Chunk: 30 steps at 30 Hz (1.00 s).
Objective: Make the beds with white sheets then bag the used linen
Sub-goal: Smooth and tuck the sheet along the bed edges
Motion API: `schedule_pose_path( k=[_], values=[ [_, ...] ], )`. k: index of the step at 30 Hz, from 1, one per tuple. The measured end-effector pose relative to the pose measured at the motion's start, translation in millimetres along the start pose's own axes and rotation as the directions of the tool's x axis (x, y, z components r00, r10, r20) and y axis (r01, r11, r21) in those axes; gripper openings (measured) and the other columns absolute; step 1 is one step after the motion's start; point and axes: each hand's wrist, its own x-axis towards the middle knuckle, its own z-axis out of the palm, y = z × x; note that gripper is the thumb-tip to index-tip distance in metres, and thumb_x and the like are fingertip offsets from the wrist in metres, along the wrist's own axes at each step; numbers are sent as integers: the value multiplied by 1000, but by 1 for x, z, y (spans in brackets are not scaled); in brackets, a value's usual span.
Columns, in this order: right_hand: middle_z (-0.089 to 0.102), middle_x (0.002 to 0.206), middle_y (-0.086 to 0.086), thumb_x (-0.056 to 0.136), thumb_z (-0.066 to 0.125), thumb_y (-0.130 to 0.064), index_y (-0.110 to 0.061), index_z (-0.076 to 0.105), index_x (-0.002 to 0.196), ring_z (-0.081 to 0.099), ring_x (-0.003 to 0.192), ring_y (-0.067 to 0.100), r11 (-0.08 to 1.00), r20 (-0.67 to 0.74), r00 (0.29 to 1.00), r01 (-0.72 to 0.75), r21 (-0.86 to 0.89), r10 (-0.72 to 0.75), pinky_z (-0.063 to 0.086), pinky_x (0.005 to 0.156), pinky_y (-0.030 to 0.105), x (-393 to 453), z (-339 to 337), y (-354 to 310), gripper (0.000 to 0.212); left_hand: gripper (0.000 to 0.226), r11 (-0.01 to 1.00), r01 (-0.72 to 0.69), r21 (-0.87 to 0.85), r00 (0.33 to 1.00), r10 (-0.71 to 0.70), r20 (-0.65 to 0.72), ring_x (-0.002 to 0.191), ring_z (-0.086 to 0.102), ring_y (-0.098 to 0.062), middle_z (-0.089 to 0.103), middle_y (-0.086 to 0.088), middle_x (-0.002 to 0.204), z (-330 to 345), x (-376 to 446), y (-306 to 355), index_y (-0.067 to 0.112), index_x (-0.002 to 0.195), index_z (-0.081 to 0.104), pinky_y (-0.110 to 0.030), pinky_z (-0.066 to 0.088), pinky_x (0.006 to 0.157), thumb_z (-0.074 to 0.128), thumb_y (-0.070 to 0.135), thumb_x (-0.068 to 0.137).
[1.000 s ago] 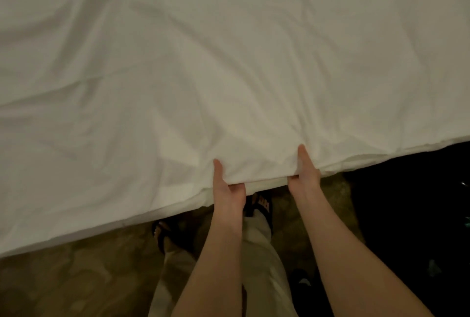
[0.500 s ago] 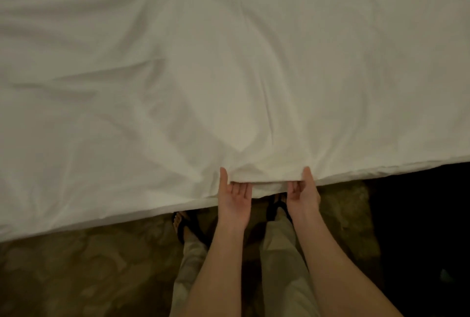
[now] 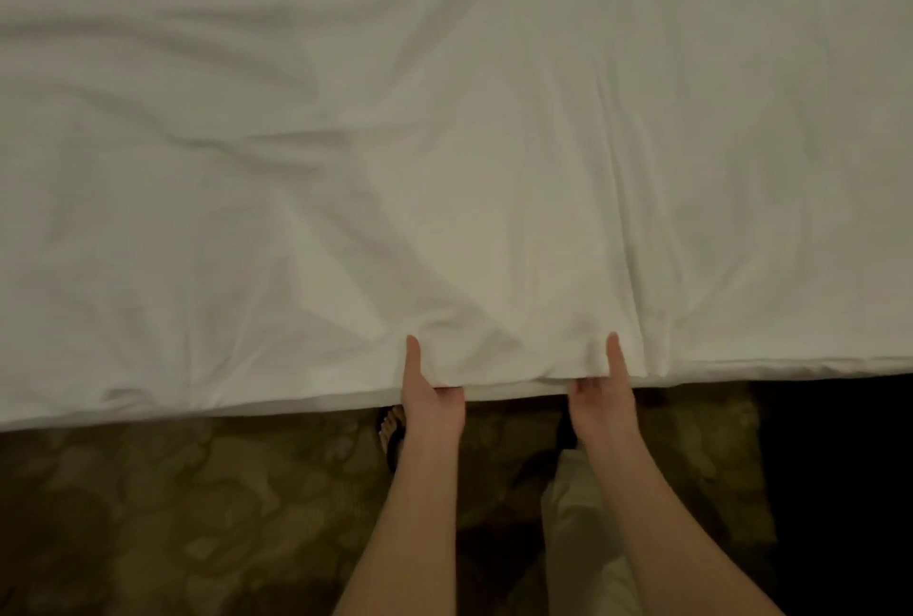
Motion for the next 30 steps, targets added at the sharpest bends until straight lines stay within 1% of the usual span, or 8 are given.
schedule_pose_path(
  k=[3, 7, 11, 16, 20, 24, 27, 30],
  values=[
    [65, 121, 6, 84, 73, -25, -12, 56, 130, 62, 110, 23, 994, 91, 995, -38, -102, 47, 48, 100, 39, -21, 44, 46, 50, 36, 996, -85, -9, 996, 85, 16, 107, 64, -26, 69, -10, 116, -7, 2, 50, 12, 121, 63, -43, 49, 101, 70, 27, 88],
    [64, 115, 3, 85, 73, -25, -14, 56, 123, 62, 102, 18, 999, 24, 1000, 9, -34, -8, 53, 88, 29, -42, 62, 84, 43, 36, 994, -114, 4, 993, 113, 37, 105, 62, -21, 67, -9, 113, -31, 4, 96, 10, 124, 59, -33, 53, 90, 62, 30, 93],
    [61, 123, 8, 87, 70, -19, -11, 59, 109, 62, 98, 17, 999, -81, 997, 8, -36, -11, 53, 88, 30, -37, 41, 108, 25, 40, 997, -68, 23, 998, 68, 13, 103, 62, -21, 65, -10, 112, -57, 14, 130, 6, 116, 60, -32, 47, 97, 61, 38, 93],
    [64, 120, 12, 86, 70, -12, -4, 56, 123, 64, 100, 22, 983, 71, 987, -136, -127, 145, 59, 71, 33, -56, 83, 161, 40, 16, 995, -91, -37, 996, 92, 5, 97, 63, -17, 67, -7, 103, -63, 11, 149, 7, 106, 63, -28, 52, 86, 61, 18, 94],
    [66, 116, 10, 87, 70, -14, -4, 56, 125, 66, 98, 20, 993, 35, 994, -98, -62, 100, 59, 74, 30, -72, 99, 179, 42, 27, 985, -121, -120, 992, 115, -55, 95, 63, -18, 65, -9, 106, -88, 9, 164, 7, 114, 57, -28, 53, 83, 62, 25, 94],
    [63, 121, 7, 86, 72, -21, -10, 53, 131, 63, 103, 21, 996, -56, 996, -71, -56, 68, 56, 79, 31, -68, 76, 190, 50, 50, 969, -242, -54, 957, 230, -177, 105, 59, -18, 59, -8, 120, -110, 18, 200, 9, 130, 50, -29, 48, 98, 65, 36, 90],
    [65, 121, 5, 84, 74, -22, -14, 57, 126, 62, 109, 22, 987, 49, 990, -131, -91, 136, 53, 92, 37, -81, 84, 219, 46, 42, 960, -278, -36, 949, 268, -166, 95, 59, -11, 58, -1, 120, -114, 18, 235, 14, 126, 52, -23, 50, 78, 61, 39, 93],
    [65, 117, 3, 82, 75, -22, -15, 59, 117, 60, 109, 22, 967, 47, 983, -168, -191, 180, 48, 101, 40, -98, 104, 264, 39, 39, 946, -317, -62, 941, 305, -147, 97, 62, -12, 61, -1, 126, -120, 28, 276, 13, 122, 58, -23, 51, 77, 64, 37, 91]
  ],
)
